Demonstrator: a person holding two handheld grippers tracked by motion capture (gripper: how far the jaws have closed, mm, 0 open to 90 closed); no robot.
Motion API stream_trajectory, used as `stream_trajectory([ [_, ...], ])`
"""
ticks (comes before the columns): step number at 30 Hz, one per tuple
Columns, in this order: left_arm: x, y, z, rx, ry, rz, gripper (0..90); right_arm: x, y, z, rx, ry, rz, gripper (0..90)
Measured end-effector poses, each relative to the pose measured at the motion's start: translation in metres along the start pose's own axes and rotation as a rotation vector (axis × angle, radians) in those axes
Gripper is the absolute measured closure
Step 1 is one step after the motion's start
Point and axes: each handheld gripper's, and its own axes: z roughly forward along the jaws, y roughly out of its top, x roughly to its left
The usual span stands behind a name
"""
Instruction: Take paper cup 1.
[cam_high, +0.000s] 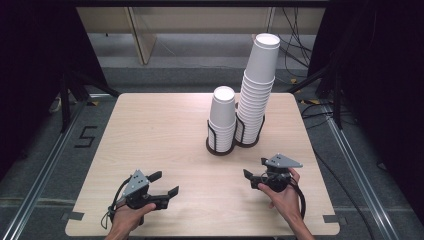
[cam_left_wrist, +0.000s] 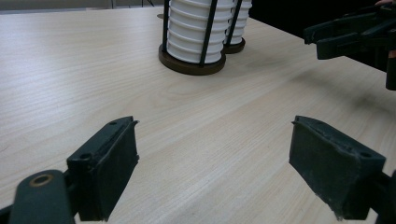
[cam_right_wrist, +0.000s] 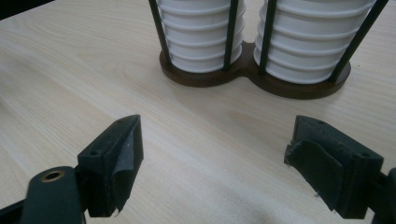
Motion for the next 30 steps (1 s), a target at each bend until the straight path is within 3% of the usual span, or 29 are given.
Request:
stream_trajectory([
  [9, 0.000, 0.000, 0.001, 0.006, 0.000, 0.005, 14.4, 0.003, 0.004, -0.001, -0.004, 0.016, 0.011, 18.5],
  [11, 0.000, 0.000, 0.001, 0.004, 0.001, 0.005, 14.4, 0.002, 0.006, -0.002, -0.019, 0.011, -0.019, 18.4],
  [14, 0.000, 0.000, 0.001, 0.004, 0.002, 0.003, 14.5, 0.005, 0.009, -0.004, -0.012, 0.020, 0.012, 18.4],
  [17, 0.000, 0.000, 0.001, 0.003, 0.002, 0.004, 14.5, 0.007, 0.015, -0.005, -0.023, 0.037, 0.004, 18.7],
  [18, 0.000, 0.000, 0.001, -0.003, -0.005, 0.006, 14.5, 0.009, 0.020, -0.005, -0.036, 0.050, -0.021, 19.5],
  [21, -0.001, 0.001, 0.000, 0.003, 0.000, 0.006, 14.5, 0.009, 0.028, -0.007, -0.055, 0.044, -0.044, 19.9],
  [23, -0.001, 0.001, 0.000, 0.003, -0.001, 0.005, 14.5, 0.011, 0.032, -0.009, -0.052, 0.051, -0.019, 19.9],
  [25, -0.001, 0.001, 0.000, 0.010, 0.003, 0.006, 14.5, 0.008, 0.036, -0.010, -0.060, 0.044, -0.054, 19.9],
  [30, -0.002, 0.001, 0.000, 0.009, 0.003, 0.007, 14.5, 0.009, 0.048, -0.011, -0.083, 0.058, -0.047, 19.6],
])
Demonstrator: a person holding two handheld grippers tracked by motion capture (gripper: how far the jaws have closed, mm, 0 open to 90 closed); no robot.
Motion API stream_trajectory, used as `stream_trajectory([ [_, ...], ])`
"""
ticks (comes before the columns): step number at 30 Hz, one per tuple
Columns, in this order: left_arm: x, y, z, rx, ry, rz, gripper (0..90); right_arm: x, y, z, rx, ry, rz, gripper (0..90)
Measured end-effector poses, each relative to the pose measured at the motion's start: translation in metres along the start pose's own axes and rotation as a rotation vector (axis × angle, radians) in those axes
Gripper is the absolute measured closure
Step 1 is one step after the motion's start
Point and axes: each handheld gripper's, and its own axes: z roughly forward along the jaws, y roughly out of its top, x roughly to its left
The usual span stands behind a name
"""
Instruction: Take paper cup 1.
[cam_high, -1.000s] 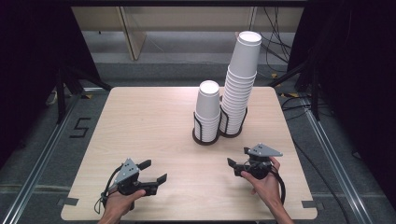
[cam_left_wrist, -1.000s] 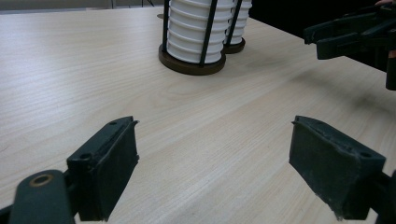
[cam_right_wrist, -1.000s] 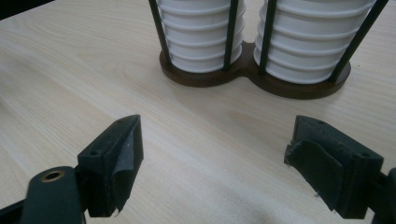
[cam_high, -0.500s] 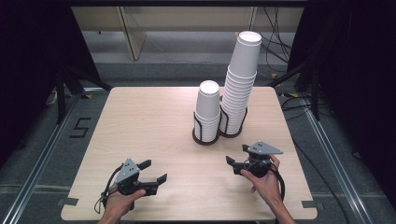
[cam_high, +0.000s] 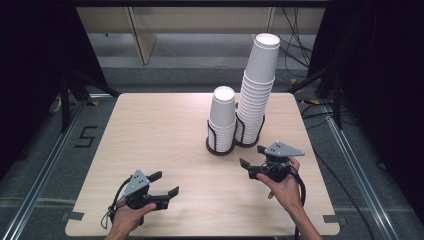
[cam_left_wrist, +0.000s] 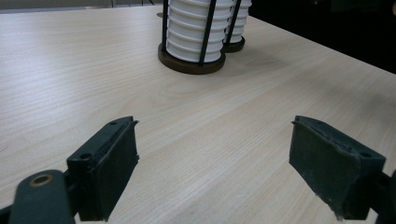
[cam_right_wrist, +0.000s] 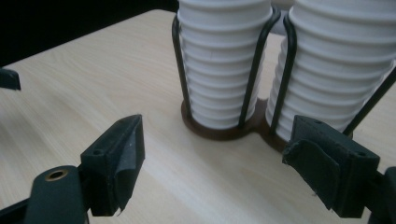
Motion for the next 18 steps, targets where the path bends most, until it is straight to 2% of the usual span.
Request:
stream_trajectory([
  [3, 0.000, 0.000, 0.000, -0.003, 0.001, 0.001, 14.5, 0.003, 0.016, 0.002, -0.017, 0.006, -0.009, 19.3],
  [6, 0.001, 0.000, 0.000, -0.014, -0.005, -0.001, 14.5, 0.006, 0.026, 0.003, -0.001, -0.012, -0.026, 17.9],
  [7, 0.000, 0.001, -0.001, -0.012, 0.001, -0.002, 14.5, 0.007, 0.034, 0.006, -0.026, -0.010, -0.031, 18.2],
  [9, 0.001, 0.000, -0.001, -0.012, 0.000, 0.000, 14.5, 0.009, 0.037, 0.007, -0.034, -0.012, -0.019, 18.1],
  [10, 0.001, 0.000, -0.001, -0.011, -0.001, -0.002, 14.4, 0.011, 0.047, 0.010, -0.043, 0.008, -0.012, 18.1],
  [12, 0.001, 0.000, -0.001, -0.011, -0.001, 0.000, 14.4, 0.012, 0.050, 0.011, -0.054, 0.001, -0.020, 18.1],
  [13, 0.000, 0.000, -0.001, -0.012, -0.002, 0.000, 14.4, 0.013, 0.060, 0.014, -0.076, 0.010, -0.021, 17.9],
  [17, 0.000, 0.000, -0.001, -0.011, 0.000, 0.003, 14.5, 0.014, 0.074, 0.018, -0.086, 0.000, -0.023, 17.7],
  [18, 0.000, 0.000, -0.001, -0.010, -0.001, 0.001, 14.5, 0.015, 0.083, 0.020, -0.102, -0.011, -0.003, 17.2],
])
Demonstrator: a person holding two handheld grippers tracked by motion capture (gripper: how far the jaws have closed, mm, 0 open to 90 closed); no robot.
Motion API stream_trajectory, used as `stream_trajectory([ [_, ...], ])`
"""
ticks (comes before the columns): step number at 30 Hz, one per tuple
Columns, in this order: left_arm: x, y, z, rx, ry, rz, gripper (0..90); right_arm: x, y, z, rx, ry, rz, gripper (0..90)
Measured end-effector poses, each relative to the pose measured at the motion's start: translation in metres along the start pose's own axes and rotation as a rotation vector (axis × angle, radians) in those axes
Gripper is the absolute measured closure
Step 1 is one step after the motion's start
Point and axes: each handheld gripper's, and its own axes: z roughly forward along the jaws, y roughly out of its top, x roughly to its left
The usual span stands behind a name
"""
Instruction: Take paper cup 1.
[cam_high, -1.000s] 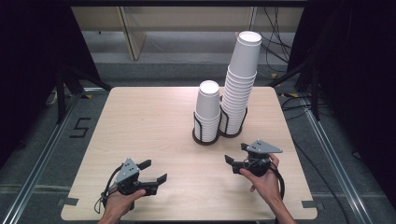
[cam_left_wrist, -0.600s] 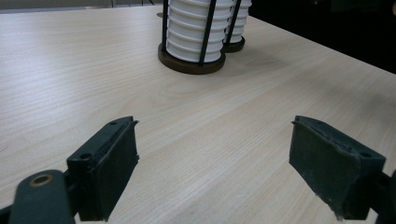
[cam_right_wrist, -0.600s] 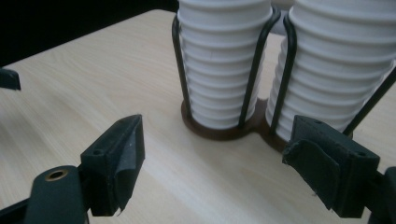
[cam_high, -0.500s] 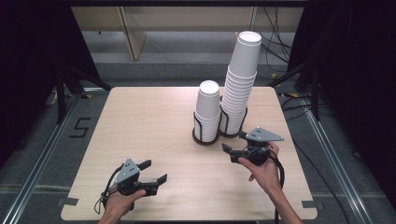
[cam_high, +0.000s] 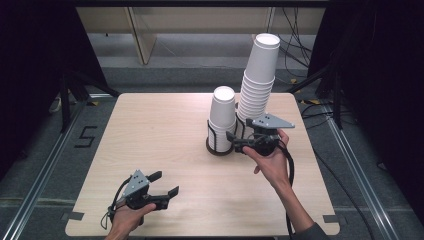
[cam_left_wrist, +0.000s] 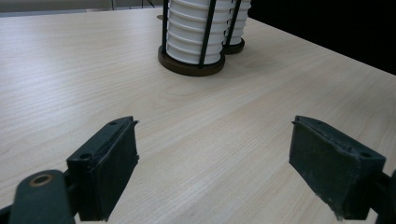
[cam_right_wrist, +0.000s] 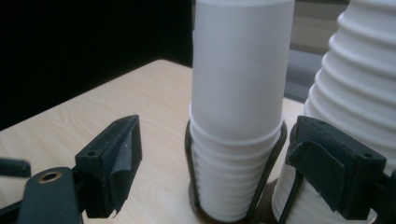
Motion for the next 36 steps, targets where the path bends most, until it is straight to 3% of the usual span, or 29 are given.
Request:
stream_trajectory([
  [7, 0.000, 0.000, 0.001, -0.004, -0.006, 0.000, 14.4, 0.001, 0.021, 0.013, -0.016, -0.019, -0.021, 16.6],
  [12, 0.000, -0.001, 0.001, -0.007, -0.011, -0.001, 14.5, 0.000, 0.034, 0.027, -0.001, -0.067, -0.013, 16.0],
  [16, 0.000, 0.000, 0.001, -0.002, -0.008, -0.001, 14.5, 0.000, 0.037, 0.034, 0.013, -0.071, 0.006, 16.0],
  [20, 0.000, -0.001, 0.001, -0.002, -0.011, 0.000, 14.4, 0.003, 0.041, 0.045, 0.028, -0.106, -0.013, 15.9],
  [23, 0.000, -0.001, 0.001, -0.003, -0.009, -0.002, 14.4, 0.006, 0.046, 0.059, 0.046, -0.143, 0.019, 15.7],
  [36, -0.001, 0.000, -0.001, 0.006, -0.004, 0.007, 14.4, 0.008, 0.053, 0.085, 0.070, -0.234, 0.050, 17.2],
])
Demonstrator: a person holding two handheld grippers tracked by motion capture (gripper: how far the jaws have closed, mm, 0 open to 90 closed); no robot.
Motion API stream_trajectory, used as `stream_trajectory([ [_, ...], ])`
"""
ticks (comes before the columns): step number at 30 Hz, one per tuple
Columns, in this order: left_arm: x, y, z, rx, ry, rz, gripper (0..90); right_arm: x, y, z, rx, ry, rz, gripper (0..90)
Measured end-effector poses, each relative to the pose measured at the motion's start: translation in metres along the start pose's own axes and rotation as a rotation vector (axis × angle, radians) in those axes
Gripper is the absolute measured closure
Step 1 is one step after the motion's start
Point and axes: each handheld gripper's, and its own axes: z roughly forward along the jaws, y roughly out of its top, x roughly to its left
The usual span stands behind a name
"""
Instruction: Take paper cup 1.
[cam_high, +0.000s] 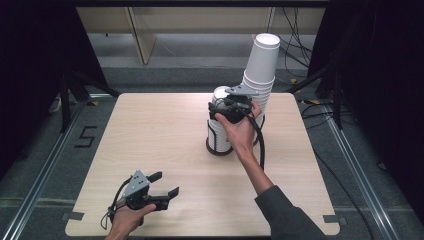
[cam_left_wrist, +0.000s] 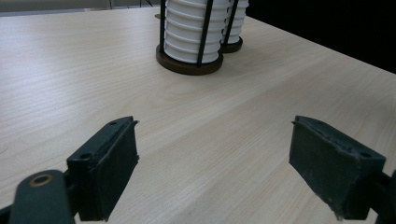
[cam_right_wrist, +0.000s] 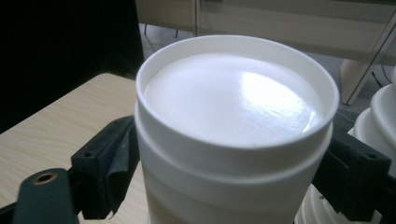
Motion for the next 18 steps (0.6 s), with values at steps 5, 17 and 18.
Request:
stream_trajectory([
  [5, 0.000, 0.000, 0.001, -0.004, -0.005, 0.000, 14.4, -0.001, 0.001, 0.001, -0.013, -0.001, 0.021, 21.2],
  [17, 0.000, -0.001, 0.001, 0.004, -0.003, 0.001, 14.4, 0.004, 0.036, -0.029, -0.121, 0.005, 0.037, 21.5],
  [18, 0.000, -0.001, 0.001, 0.005, -0.004, 0.001, 14.4, 0.007, 0.046, -0.038, -0.142, 0.012, 0.026, 21.5],
])
